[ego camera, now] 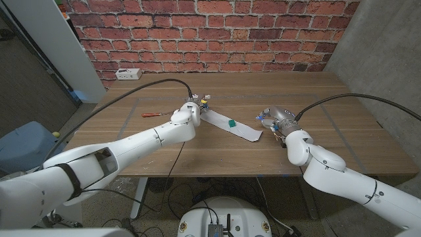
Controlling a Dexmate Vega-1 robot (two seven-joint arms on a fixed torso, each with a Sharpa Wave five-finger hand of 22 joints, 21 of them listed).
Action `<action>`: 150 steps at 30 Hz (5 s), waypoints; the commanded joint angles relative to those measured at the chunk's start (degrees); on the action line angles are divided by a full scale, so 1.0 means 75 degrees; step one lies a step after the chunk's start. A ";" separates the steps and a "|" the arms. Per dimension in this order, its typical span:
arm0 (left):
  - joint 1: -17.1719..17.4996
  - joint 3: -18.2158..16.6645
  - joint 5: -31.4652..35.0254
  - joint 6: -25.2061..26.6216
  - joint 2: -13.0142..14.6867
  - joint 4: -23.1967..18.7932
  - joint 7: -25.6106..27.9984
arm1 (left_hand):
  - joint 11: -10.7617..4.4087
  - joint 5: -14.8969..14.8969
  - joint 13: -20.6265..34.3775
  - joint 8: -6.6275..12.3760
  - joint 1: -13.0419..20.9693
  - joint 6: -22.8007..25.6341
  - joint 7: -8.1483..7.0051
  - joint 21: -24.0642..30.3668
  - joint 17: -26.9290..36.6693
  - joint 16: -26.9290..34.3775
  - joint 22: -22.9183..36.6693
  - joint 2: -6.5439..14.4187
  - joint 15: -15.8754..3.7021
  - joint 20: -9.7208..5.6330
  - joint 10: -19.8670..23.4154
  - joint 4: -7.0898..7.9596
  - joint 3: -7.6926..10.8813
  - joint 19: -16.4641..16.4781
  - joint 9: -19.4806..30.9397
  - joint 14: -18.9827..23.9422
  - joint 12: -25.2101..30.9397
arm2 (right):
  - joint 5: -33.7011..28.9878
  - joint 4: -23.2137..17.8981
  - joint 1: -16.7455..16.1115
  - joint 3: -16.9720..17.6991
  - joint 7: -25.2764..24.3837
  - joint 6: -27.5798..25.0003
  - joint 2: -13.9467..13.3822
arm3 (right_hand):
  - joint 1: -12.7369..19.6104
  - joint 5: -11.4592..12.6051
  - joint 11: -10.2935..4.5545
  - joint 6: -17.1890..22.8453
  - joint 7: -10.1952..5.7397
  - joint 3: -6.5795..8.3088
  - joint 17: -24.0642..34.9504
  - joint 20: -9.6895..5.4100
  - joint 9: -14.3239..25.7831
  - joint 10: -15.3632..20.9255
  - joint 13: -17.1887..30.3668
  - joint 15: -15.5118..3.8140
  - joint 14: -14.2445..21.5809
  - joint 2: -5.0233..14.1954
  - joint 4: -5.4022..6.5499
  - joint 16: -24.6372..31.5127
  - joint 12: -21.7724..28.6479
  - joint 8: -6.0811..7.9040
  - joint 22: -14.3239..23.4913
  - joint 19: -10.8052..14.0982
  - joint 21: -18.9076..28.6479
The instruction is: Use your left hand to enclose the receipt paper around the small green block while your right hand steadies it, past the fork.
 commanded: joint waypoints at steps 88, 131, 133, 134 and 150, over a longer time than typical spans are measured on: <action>-0.2194 0.2841 0.1176 0.1497 -0.1449 0.1818 -0.3452 | 0.0333 0.0364 -0.0998 -0.0695 -0.2661 -0.2573 -0.0302 -0.0361 -0.0240 -0.0857 0.0017 -0.0133 -0.0054 0.0572 -0.0749 0.0302 -0.0612 -0.0388 -0.0205 -0.0646 -0.1172 | 0.0305 0.0266 -0.0468 0.0503 -0.0671 0.0442 0.0108 | -0.0202 -0.0058 0.0203 -0.0309 0.0013 -0.0367 -0.0027 -0.0114 0.0044 -0.0173 0.0044 -0.1207 0.0291 0.0067 0.0125 0.0000 -0.0150 -0.0144 0.0029 -0.0015 0.0063; -0.0478 0.0698 0.1999 0.1122 -0.0604 -0.0368 -0.0721 | -0.0242 0.2269 -0.0061 0.0308 -0.1407 0.1576 0.0273 0.0436 0.1276 0.0681 0.0038 -0.0423 -0.0582 -0.0127 0.2133 0.0132 0.0244 0.0076 0.0544 0.1792 0.0273 | 0.0115 -0.0376 -0.0749 0.0542 -0.0857 -0.0458 -0.0035 | -0.0139 -0.0058 0.0259 -0.0425 0.0014 -0.0430 0.0078 0.0030 0.0043 -0.0271 0.0053 -0.1227 0.0417 0.0055 0.0031 0.0059 -0.0210 -0.0145 0.0031 0.0045 0.0098; -0.0669 0.0941 0.2201 0.1219 -0.0486 -0.0463 -0.1113 | -0.0262 0.2484 0.0148 0.0284 -0.1396 0.1422 0.0277 0.0487 0.1483 0.0718 0.0073 -0.0425 -0.0591 -0.0138 0.2000 0.0137 0.0245 -0.0060 0.0679 0.1669 0.0312 | 0.0165 -0.0452 -0.0768 0.0548 -0.0770 -0.0508 -0.0122 | -0.0120 -0.0070 0.0315 -0.0535 0.0018 -0.0467 0.0148 0.0067 0.0040 -0.0313 0.0074 -0.1220 0.0402 0.0030 0.0011 0.0107 -0.0216 -0.0181 0.0032 0.0039 0.0097; -0.0719 0.1041 0.2327 0.1157 -0.0398 -0.0501 -0.1172 | -0.0261 0.2572 0.0309 0.0191 -0.1459 0.1177 0.0147 0.0577 0.1658 0.0728 0.0108 -0.0341 -0.0599 -0.0114 0.1752 0.0204 0.0206 -0.0169 0.0759 0.1534 0.0273 | 0.0183 -0.0494 -0.0780 0.0555 -0.0759 -0.0586 -0.0125 | -0.0132 -0.0092 0.0368 -0.0683 -0.0018 -0.0534 0.0224 0.0103 0.0039 -0.0490 0.0093 -0.1178 0.0299 -0.0026 0.0007 0.0123 -0.0274 -0.0222 0.0034 0.0027 0.0095; -0.0624 0.0990 0.4735 -0.1723 0.1142 -0.0972 -0.2091 | -0.0542 0.0424 0.0569 -0.1029 -0.2305 -0.1032 -0.1413 -0.0130 0.1640 -0.1090 0.0034 -0.0330 -0.0537 0.0720 -0.1578 0.0382 -0.1071 -0.4320 0.0240 -0.2660 -0.0978 | 0.0400 -0.0793 -0.1033 0.0588 -0.1014 -0.0880 -0.0171 | -0.0535 -0.0151 0.0454 -0.1312 0.0088 -0.0874 0.0430 0.0270 0.0047 -0.1004 0.0157 -0.1023 -0.0134 -0.0162 0.0206 0.0050 -0.0378 -0.0247 0.0045 -0.0117 0.0053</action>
